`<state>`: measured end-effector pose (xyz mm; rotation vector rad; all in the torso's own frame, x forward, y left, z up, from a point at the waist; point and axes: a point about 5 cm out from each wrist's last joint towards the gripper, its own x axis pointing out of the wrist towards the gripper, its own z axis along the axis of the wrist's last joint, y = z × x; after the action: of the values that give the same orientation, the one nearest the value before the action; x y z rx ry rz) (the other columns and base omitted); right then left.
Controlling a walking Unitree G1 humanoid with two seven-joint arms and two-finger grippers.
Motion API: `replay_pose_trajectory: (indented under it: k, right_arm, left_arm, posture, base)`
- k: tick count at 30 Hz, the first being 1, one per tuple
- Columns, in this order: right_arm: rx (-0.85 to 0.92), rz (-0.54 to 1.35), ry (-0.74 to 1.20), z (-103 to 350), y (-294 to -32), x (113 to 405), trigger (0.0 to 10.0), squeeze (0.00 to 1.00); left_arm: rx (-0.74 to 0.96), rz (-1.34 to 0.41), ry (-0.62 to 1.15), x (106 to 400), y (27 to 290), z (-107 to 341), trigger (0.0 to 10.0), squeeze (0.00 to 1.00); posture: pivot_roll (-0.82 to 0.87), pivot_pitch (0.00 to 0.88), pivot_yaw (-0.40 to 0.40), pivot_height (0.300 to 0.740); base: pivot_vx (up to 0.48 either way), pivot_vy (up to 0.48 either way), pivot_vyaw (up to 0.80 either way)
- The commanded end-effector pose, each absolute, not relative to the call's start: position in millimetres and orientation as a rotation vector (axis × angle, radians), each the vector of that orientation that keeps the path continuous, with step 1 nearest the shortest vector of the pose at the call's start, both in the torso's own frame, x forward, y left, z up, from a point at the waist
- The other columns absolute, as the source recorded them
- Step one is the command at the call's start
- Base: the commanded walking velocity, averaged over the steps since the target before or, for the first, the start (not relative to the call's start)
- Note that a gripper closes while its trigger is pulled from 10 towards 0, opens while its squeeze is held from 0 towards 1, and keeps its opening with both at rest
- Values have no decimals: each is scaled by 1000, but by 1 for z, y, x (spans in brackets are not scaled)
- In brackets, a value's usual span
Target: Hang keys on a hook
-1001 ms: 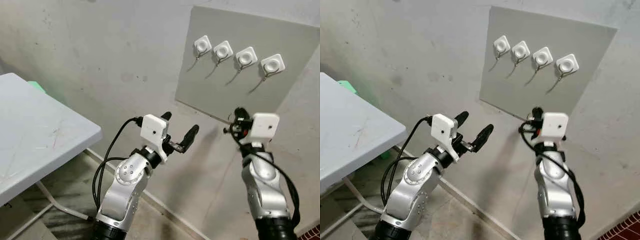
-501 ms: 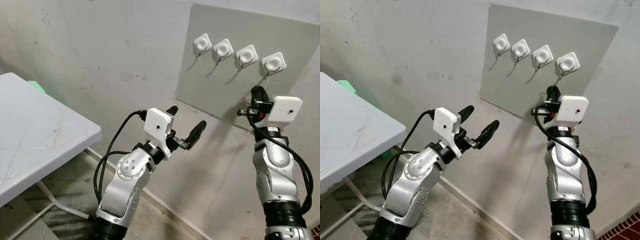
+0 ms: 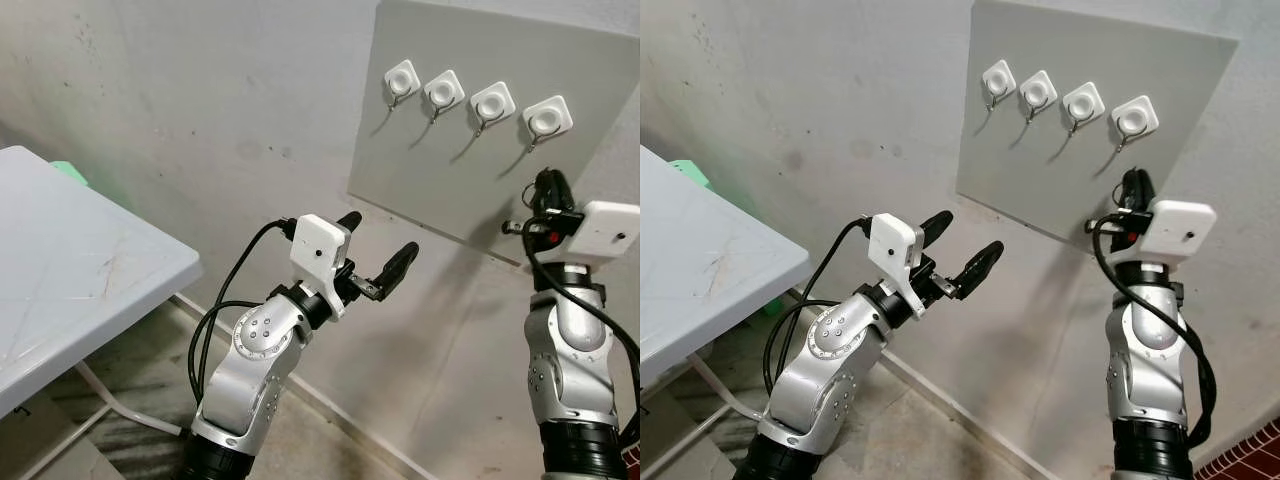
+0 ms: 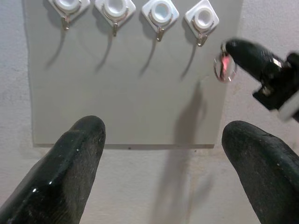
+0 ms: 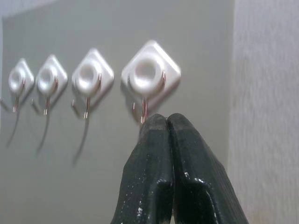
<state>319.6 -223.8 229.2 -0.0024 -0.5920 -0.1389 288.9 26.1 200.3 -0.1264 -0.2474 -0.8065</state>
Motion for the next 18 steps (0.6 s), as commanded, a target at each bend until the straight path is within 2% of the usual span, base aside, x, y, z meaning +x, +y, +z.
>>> replay_pose_trajectory:
  k: [1,18]
  right_arm:
    - [0,-145,-654,246,-226,318,10000,0]
    - [10,-88,-706,264,-216,325,10000,0]
  left_arm:
    - [-119,-833,-269,287,22,208,10000,0]
    - [-140,-817,-260,285,23,208,10000,0]
  posture:
    - [-7,39,-36,740]
    - [10,27,-52,740]
  base:
    - [0,0,0]
    - [0,0,0]
